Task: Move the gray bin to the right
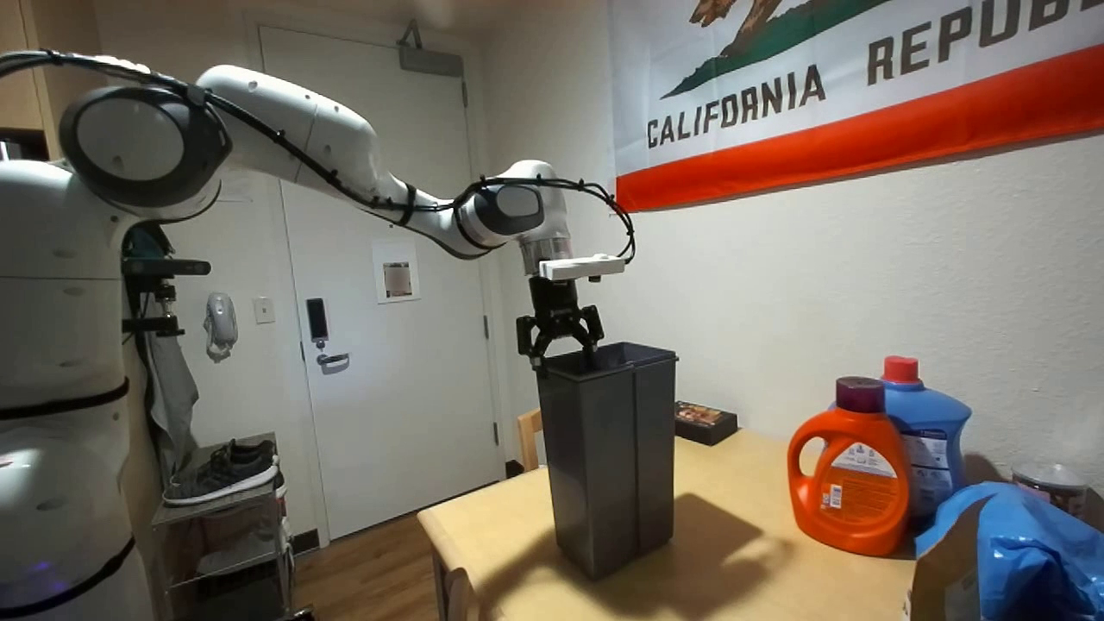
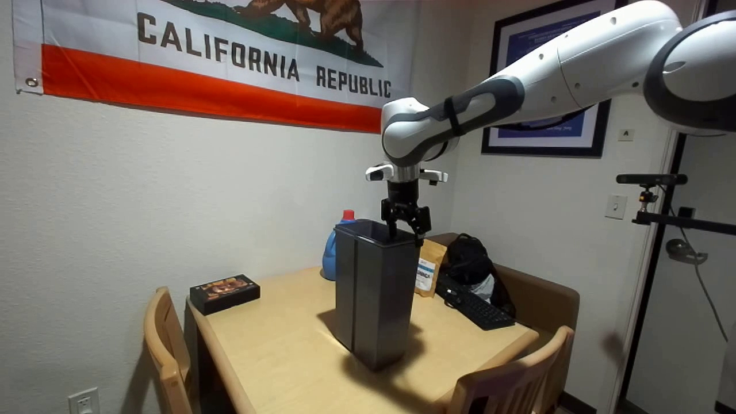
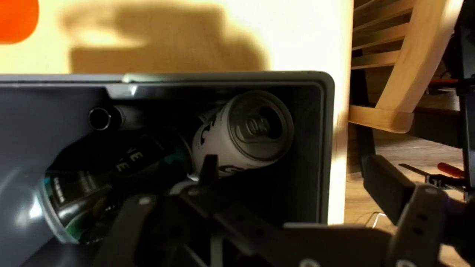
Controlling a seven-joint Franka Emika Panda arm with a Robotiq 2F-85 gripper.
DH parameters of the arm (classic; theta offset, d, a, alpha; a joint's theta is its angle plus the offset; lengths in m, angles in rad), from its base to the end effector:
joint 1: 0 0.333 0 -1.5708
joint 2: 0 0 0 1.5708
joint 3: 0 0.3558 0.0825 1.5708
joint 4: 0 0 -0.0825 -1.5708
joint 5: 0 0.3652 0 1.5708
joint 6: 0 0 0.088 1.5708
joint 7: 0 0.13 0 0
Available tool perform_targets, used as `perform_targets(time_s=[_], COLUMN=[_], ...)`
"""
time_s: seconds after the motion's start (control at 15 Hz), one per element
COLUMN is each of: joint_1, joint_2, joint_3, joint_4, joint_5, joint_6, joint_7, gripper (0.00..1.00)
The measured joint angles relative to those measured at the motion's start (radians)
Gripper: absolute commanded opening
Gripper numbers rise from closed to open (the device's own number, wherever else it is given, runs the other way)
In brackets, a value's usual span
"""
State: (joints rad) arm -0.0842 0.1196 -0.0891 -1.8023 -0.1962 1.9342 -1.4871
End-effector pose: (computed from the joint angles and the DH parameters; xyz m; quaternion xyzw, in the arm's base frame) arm 0.5743 -0.1162 0.5014 0.7665 0.6348 -0.0674 0.0701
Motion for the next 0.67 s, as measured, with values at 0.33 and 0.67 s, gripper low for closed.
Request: perform_targets(time_s=[0.33, 0.67], joint_1=[0.001, -0.005], joint_2=[-0.036, -0.061], joint_3=[0.004, -0.003], joint_4=[-0.058, -0.092], joint_5=[0.0, 0.015], joint_6=[0.04, 0.061], joint_7=[0.0, 0.0], gripper=[0.49, 0.12])
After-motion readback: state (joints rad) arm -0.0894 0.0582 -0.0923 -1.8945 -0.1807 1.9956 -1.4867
